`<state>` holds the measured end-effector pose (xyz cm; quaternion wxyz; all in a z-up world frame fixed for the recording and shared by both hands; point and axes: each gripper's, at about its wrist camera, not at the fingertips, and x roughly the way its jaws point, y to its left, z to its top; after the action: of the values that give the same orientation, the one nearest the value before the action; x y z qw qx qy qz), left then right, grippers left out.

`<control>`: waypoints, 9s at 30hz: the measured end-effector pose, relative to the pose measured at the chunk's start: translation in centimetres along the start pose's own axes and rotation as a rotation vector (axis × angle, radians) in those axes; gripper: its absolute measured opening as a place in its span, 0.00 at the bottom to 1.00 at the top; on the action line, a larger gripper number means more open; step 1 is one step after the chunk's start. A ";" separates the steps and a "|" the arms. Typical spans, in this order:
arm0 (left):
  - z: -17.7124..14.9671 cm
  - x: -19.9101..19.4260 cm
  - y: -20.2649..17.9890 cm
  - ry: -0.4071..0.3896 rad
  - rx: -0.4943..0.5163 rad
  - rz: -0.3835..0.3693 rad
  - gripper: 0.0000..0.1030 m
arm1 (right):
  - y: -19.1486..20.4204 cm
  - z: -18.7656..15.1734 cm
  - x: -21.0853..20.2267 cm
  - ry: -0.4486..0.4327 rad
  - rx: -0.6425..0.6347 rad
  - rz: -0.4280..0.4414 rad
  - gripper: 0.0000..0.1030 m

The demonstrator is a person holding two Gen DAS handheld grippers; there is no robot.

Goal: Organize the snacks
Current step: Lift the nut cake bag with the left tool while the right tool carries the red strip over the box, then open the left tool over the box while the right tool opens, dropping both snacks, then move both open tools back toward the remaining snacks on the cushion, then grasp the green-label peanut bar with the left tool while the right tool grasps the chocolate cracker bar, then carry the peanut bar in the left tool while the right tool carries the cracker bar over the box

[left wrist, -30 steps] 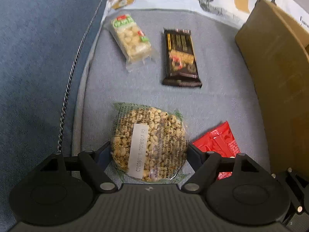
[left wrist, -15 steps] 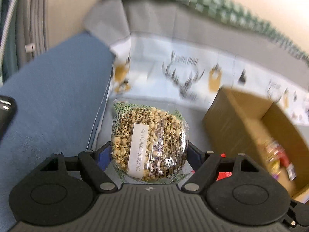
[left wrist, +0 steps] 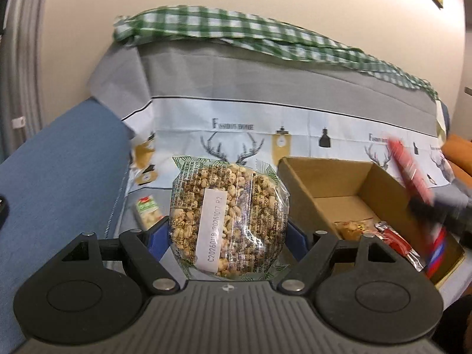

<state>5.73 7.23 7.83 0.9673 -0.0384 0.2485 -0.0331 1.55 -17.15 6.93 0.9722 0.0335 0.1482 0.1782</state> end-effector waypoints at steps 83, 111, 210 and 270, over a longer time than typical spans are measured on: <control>-0.3 3.5 -11.6 -0.128 0.162 -0.326 0.34 | -11.0 2.2 2.2 -0.013 0.176 -0.257 0.48; 4.7 3.4 1.1 -0.101 -0.062 -0.007 0.34 | 1.9 0.5 6.1 0.052 0.122 0.002 0.40; -4.9 7.1 5.3 0.507 -0.073 -0.007 0.38 | 8.7 -8.6 10.6 0.562 0.012 0.110 0.39; -7.7 11.9 3.9 0.681 0.060 0.045 0.39 | 9.2 -11.3 12.3 0.575 -0.056 0.065 0.40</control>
<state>12.59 9.70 -4.90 0.8300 0.0087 0.5569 -0.0298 6.07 -4.01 -6.19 0.8846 -0.0403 0.4116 0.2155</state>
